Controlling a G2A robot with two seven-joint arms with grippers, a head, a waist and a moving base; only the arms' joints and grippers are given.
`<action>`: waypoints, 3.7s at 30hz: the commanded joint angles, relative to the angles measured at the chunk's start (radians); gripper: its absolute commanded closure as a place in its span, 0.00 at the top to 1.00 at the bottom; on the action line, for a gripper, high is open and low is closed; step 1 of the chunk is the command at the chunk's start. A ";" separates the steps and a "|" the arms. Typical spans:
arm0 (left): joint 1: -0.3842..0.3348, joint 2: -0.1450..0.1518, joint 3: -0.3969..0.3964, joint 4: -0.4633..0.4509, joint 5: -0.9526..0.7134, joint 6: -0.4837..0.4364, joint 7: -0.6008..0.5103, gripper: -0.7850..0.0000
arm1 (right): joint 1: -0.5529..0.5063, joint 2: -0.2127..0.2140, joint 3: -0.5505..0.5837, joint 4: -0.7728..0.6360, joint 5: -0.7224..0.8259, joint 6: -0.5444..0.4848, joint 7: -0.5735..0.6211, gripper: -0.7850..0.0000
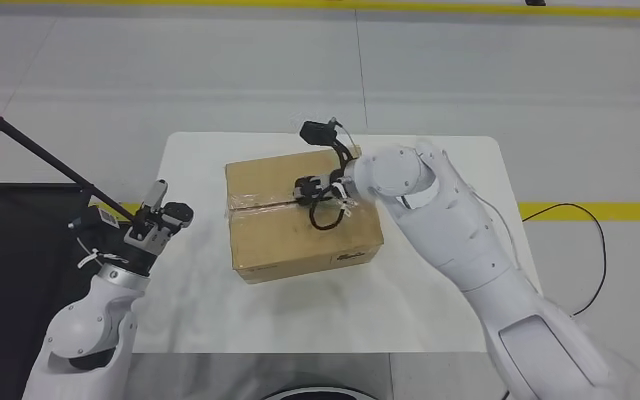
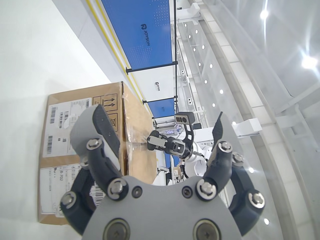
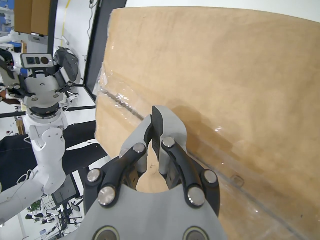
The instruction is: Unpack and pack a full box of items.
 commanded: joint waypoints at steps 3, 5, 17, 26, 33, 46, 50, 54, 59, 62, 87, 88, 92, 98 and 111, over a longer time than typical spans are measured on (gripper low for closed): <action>-0.007 0.001 -0.003 0.005 -0.004 0.004 -0.014 1.00 | 0.022 -0.006 -0.007 0.042 0.007 0.011 0.028 0.00; -0.011 0.002 -0.005 0.007 -0.009 0.007 -0.024 1.00 | 0.023 -0.004 0.000 0.052 0.005 0.013 0.038 0.00; -0.040 0.005 0.003 0.006 -0.008 0.019 -0.065 1.00 | -0.066 0.064 0.161 -0.018 -0.037 0.036 0.093 0.00; -0.046 0.007 0.008 -0.001 0.001 0.026 -0.072 1.00 | -0.165 0.121 0.317 -0.088 -0.053 0.030 0.111 0.00; -0.044 0.008 0.011 -0.013 0.009 0.032 -0.068 1.00 | -0.215 0.151 0.403 -0.109 -0.050 0.013 0.121 0.00; -0.045 0.006 0.065 0.029 0.060 0.034 -0.045 1.00 | -0.307 0.179 0.466 -0.274 0.015 -0.012 0.101 0.00; -0.043 0.004 0.094 0.050 0.066 0.027 -0.048 1.00 | -0.284 0.171 0.398 -0.248 0.009 0.007 0.115 0.00; -0.044 0.002 0.122 0.065 0.078 0.021 -0.048 1.00 | -0.244 0.156 0.330 -0.171 0.031 0.005 0.097 0.00; -0.053 0.001 0.147 0.072 0.088 0.021 -0.050 1.00 | -0.189 0.133 0.257 -0.092 0.079 -0.010 0.067 0.00; -0.060 0.001 0.158 0.073 0.094 0.023 -0.054 1.00 | -0.157 0.117 0.212 -0.056 0.107 -0.011 0.046 0.00; -0.064 0.001 0.191 0.067 0.088 0.009 -0.078 1.00 | 0.075 -0.090 -0.142 0.228 0.309 -0.106 -0.057 0.00; -0.063 0.002 0.188 0.067 0.087 0.009 -0.080 1.00 | 0.080 -0.092 -0.138 0.233 0.313 -0.117 -0.057 0.00; -0.060 0.004 0.166 0.064 0.077 0.008 -0.085 1.00 | 0.091 -0.082 -0.096 0.221 0.317 -0.151 -0.053 0.00; -0.051 0.008 0.108 0.046 0.048 0.001 -0.080 1.00 | 0.031 -0.011 0.057 0.079 0.256 -0.161 -0.037 0.00; -0.021 0.015 0.012 0.008 -0.002 -0.008 -0.093 1.00 | -0.431 0.170 0.561 -0.438 -0.022 0.027 0.050 0.00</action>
